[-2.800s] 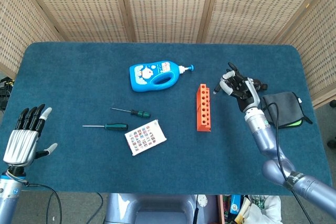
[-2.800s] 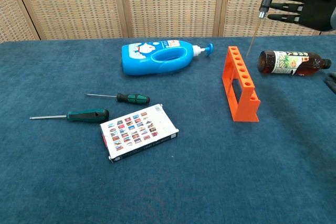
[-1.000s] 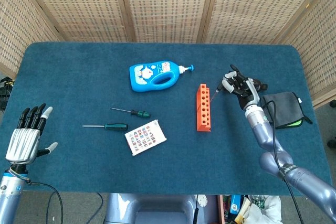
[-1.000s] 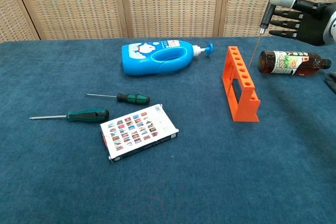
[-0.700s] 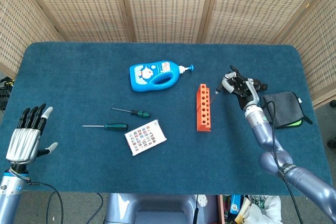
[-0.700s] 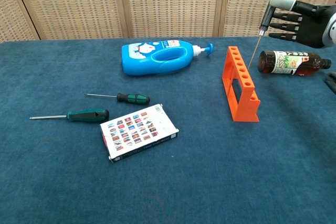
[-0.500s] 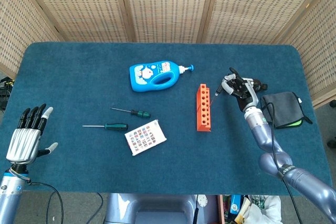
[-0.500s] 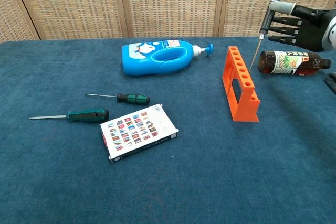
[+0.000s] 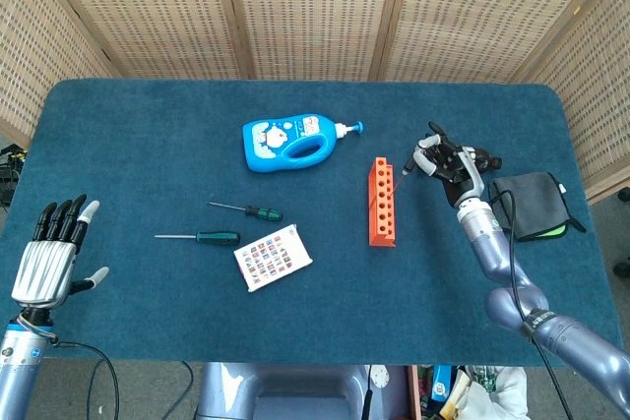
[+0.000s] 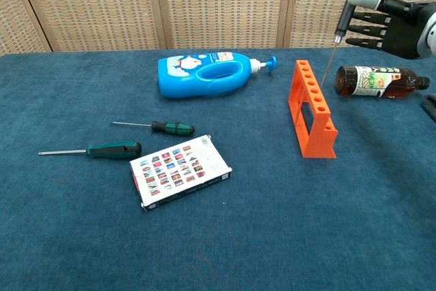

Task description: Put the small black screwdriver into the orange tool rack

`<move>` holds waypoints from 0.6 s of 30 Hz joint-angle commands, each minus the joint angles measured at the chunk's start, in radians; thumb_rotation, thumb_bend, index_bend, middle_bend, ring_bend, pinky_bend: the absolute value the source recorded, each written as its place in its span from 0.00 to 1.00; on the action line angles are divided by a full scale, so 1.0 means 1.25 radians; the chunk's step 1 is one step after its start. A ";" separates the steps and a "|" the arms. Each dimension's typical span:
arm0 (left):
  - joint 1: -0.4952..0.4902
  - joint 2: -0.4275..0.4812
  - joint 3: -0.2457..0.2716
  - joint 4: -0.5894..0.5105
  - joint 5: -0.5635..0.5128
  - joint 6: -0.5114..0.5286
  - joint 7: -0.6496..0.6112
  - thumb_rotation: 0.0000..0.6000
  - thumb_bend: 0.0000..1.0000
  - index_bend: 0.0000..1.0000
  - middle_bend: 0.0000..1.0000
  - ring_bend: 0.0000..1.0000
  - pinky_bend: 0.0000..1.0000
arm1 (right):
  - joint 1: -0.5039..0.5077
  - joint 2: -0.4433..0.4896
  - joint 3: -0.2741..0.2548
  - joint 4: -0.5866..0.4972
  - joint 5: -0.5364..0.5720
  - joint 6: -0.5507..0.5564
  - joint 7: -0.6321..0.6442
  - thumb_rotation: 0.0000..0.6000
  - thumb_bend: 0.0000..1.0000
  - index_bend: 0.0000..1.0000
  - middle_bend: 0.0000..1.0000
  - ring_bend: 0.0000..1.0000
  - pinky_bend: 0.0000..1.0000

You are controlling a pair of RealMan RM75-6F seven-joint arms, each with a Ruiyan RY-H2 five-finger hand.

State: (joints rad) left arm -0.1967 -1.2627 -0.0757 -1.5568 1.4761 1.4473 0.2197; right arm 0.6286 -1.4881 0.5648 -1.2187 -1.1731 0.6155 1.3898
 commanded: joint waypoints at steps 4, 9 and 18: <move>0.001 0.001 0.000 0.001 0.001 0.002 -0.003 1.00 0.00 0.00 0.00 0.00 0.00 | 0.003 0.010 0.006 -0.022 0.012 0.010 -0.019 1.00 0.29 0.61 0.00 0.00 0.00; -0.002 -0.003 0.001 0.002 0.008 0.003 -0.002 1.00 0.00 0.00 0.00 0.00 0.00 | 0.008 0.017 0.008 -0.034 0.022 0.005 -0.031 1.00 0.29 0.61 0.00 0.00 0.00; -0.003 -0.002 -0.001 0.003 0.008 0.004 -0.007 1.00 0.00 0.00 0.00 0.00 0.00 | 0.013 0.032 0.017 -0.052 0.040 0.009 -0.060 1.00 0.29 0.61 0.00 0.00 0.00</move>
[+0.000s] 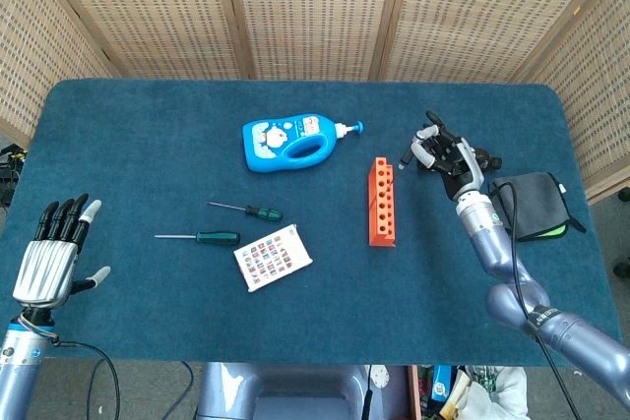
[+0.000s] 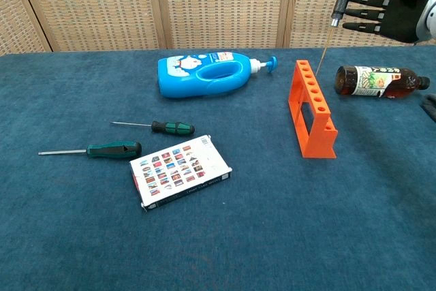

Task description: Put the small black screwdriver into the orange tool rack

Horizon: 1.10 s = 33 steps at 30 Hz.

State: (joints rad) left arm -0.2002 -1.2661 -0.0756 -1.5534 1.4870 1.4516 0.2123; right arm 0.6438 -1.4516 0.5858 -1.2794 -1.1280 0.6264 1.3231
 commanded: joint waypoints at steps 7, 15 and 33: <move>0.000 0.002 -0.002 0.000 -0.002 0.001 -0.005 1.00 0.00 0.00 0.00 0.00 0.00 | 0.003 0.000 -0.001 -0.005 0.016 -0.003 -0.017 1.00 0.29 0.61 0.00 0.00 0.00; -0.001 0.002 -0.002 0.000 -0.005 -0.002 -0.004 1.00 0.00 0.00 0.00 0.00 0.00 | 0.009 -0.009 -0.004 0.002 0.023 -0.010 -0.025 1.00 0.29 0.61 0.00 0.00 0.00; -0.003 0.000 -0.001 0.002 -0.010 -0.009 0.000 1.00 0.00 0.00 0.00 0.00 0.00 | 0.006 -0.033 -0.012 0.052 0.009 -0.028 -0.007 1.00 0.29 0.61 0.00 0.00 0.00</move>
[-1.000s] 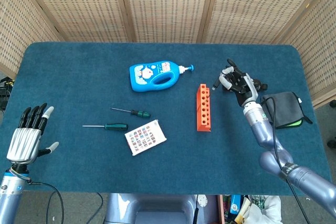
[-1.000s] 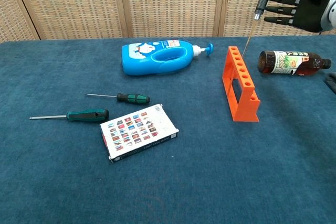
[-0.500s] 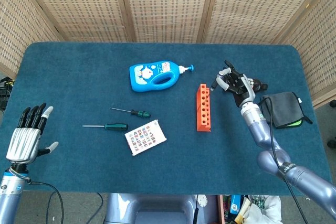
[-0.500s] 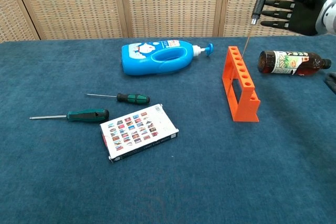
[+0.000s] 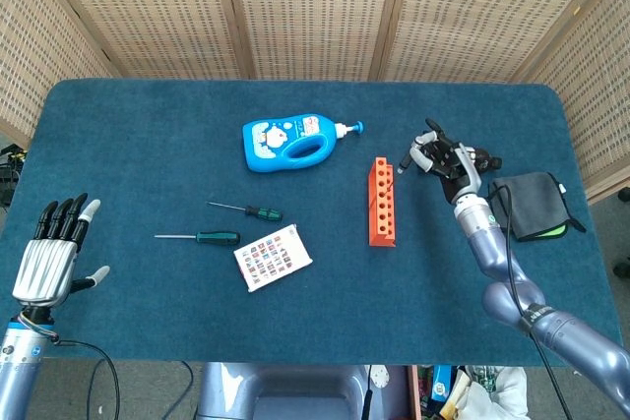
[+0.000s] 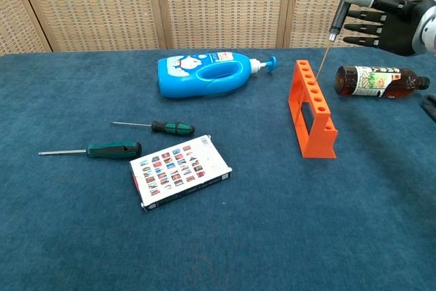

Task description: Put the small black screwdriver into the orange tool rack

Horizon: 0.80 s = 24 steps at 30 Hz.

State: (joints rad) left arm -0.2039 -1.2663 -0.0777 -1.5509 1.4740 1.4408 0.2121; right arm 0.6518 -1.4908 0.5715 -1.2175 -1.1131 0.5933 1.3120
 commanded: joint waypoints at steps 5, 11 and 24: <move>0.001 0.000 0.000 0.000 -0.001 0.002 0.000 1.00 0.00 0.00 0.00 0.00 0.00 | 0.002 -0.008 -0.002 0.017 -0.007 -0.008 0.009 1.00 0.29 0.61 0.00 0.00 0.00; 0.000 0.000 -0.001 0.002 -0.002 0.001 -0.001 1.00 0.00 0.00 0.00 0.00 0.00 | 0.003 -0.009 0.002 0.029 -0.012 -0.012 0.018 1.00 0.29 0.61 0.00 0.00 0.00; -0.001 -0.001 0.001 0.002 -0.003 -0.003 0.001 1.00 0.00 0.00 0.00 0.00 0.00 | -0.014 -0.019 -0.017 0.039 -0.032 -0.011 0.042 1.00 0.29 0.61 0.00 0.00 0.00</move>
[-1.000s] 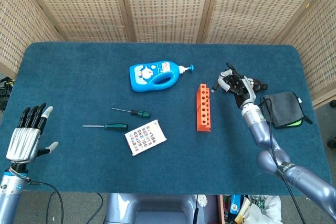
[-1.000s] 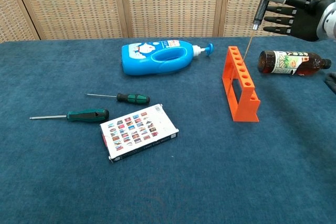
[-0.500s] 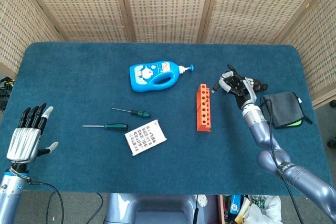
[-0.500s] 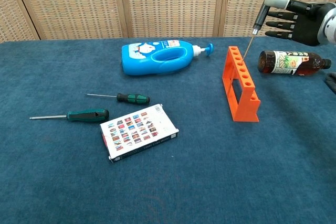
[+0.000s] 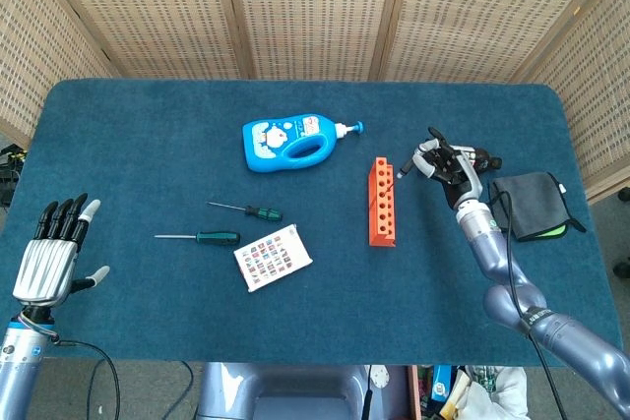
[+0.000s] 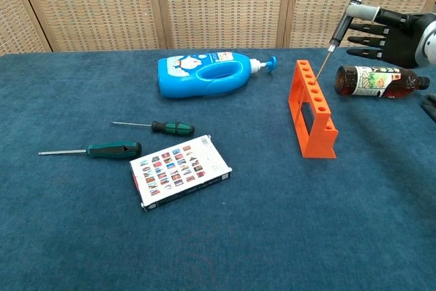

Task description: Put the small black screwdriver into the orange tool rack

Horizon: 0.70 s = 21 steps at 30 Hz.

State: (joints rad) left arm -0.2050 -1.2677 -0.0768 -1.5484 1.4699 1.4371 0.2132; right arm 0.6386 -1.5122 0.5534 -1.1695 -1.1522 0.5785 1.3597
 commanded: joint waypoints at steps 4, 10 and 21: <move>0.000 0.000 0.002 -0.001 0.004 0.001 -0.001 1.00 0.00 0.00 0.00 0.00 0.00 | -0.014 -0.005 -0.011 -0.004 -0.013 0.009 0.015 1.00 0.29 0.61 0.00 0.00 0.00; 0.001 0.002 0.005 -0.004 0.010 0.003 -0.005 1.00 0.00 0.00 0.00 0.00 0.00 | -0.035 0.006 -0.024 -0.034 -0.049 0.036 0.036 1.00 0.29 0.61 0.00 0.00 0.00; 0.006 0.008 0.013 -0.010 0.032 0.018 -0.015 1.00 0.00 0.00 0.00 0.00 0.00 | -0.062 0.025 -0.055 -0.075 -0.076 0.097 0.004 1.00 0.29 0.62 0.00 0.00 0.00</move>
State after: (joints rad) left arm -0.1978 -1.2585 -0.0610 -1.5608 1.5093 1.4594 0.1954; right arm 0.5654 -1.4864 0.4868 -1.2553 -1.2467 0.6939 1.3707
